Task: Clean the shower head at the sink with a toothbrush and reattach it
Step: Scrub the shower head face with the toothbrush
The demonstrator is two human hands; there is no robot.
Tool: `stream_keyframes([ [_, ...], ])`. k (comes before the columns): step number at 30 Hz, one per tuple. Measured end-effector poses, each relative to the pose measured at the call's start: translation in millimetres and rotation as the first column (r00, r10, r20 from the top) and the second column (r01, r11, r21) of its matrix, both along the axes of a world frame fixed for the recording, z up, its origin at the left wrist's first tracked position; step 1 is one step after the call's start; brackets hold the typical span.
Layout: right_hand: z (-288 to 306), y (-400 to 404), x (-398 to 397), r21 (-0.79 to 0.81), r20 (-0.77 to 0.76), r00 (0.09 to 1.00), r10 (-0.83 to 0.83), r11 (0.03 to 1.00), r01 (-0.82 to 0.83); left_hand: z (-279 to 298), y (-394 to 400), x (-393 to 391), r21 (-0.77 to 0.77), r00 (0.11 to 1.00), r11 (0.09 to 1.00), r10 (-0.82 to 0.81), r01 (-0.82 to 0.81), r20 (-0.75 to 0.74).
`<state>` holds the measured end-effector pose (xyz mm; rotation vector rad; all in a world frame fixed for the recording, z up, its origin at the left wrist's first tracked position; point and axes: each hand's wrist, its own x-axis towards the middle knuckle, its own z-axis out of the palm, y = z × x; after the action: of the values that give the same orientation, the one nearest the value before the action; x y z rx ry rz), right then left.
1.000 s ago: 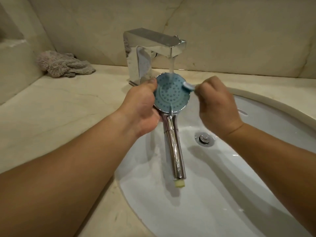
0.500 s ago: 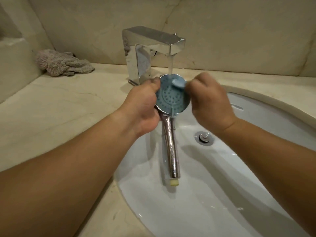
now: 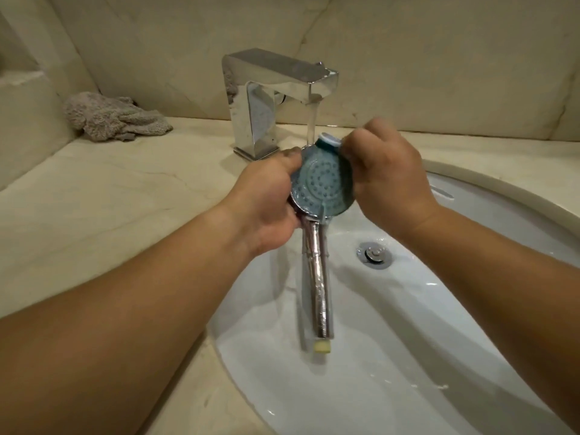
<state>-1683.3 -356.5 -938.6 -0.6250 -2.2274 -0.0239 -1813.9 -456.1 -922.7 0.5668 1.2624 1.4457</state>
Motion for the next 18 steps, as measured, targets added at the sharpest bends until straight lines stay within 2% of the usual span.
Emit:
stream_keyframes([
  [1, 0, -2, 2, 0.017, 0.022, 0.999, 0.023, 1.000, -0.024, 0, 0, 0, -0.003, 1.000, 1.000, 0.015, -0.015, 0.003],
  [4, -15, -16, 4, 0.139, 0.246, 0.954, 0.171, 0.968, -0.210, 2, -1, 0, -0.007, 0.998, 0.999, 0.051, -0.051, 0.043],
  [5, -15, -15, 4, 0.160, 0.278, 0.945, 0.175, 0.961, -0.225, 2, 0, 0, 0.001, 0.997, 0.998, 0.055, -0.055, 0.046],
  [8, -1, -2, 6, 0.151, 0.155, 0.982, 0.112, 0.979, -0.135, 1, 0, 0, 0.012, 0.998, 0.998, 0.063, -0.063, 0.023],
  [9, -2, -2, 7, 0.149, 0.161, 0.980, 0.115, 0.979, -0.139, 0, 0, 0, 0.011, 0.998, 0.998, 0.068, -0.068, 0.019],
  [12, -20, -11, 10, 0.206, 0.338, 0.926, 0.171, 0.946, -0.250, 0, 1, -1, 0.012, 0.997, 0.997, 0.075, -0.076, 0.007],
  [13, -20, -9, 13, 0.210, 0.341, 0.926, 0.161, 0.947, -0.242, 0, 1, -1, 0.018, 0.997, 0.997, 0.076, -0.076, 0.003],
  [16, -8, 3, 20, 0.182, 0.189, 0.977, 0.098, 0.974, -0.133, -1, 2, -2, 0.019, 0.996, 0.996, 0.087, -0.087, -0.006],
  [18, -14, -2, 21, 0.195, 0.249, 0.960, 0.127, 0.965, -0.178, -2, 2, -3, 0.008, 0.995, 0.995, 0.096, -0.096, 0.002],
])
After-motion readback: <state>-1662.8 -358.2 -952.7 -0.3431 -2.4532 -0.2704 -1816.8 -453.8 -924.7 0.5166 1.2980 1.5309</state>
